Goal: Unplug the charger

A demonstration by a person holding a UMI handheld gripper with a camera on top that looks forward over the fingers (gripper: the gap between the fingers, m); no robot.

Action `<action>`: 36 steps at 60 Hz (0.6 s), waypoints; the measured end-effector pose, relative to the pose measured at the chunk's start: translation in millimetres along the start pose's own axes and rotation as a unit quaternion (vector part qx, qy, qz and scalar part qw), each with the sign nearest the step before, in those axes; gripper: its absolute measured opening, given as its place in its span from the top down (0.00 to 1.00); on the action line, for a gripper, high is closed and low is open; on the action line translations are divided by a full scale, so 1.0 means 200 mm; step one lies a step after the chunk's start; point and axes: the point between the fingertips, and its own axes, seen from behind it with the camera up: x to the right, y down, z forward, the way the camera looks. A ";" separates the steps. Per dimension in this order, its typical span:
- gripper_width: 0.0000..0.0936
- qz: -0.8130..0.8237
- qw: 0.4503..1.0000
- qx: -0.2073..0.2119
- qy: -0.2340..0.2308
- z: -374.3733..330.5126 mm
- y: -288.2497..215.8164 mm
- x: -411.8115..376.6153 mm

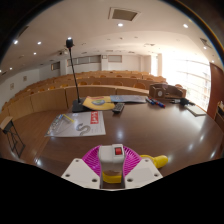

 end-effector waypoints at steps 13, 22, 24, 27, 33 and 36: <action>0.76 0.012 1.000 -0.003 -0.018 -0.02 -0.01 0.00; 0.76 -0.093 0.963 0.252 0.004 -0.48 -0.95 -0.04; 0.76 -0.073 0.957 0.280 -0.020 -0.58 -1.15 -0.08; 0.76 -0.021 0.952 0.300 -0.058 -0.68 -1.43 -0.07; 0.76 0.002 0.943 0.329 -0.044 -0.74 -1.59 0.18; 0.76 0.001 0.948 0.318 -0.029 -0.73 -1.62 0.31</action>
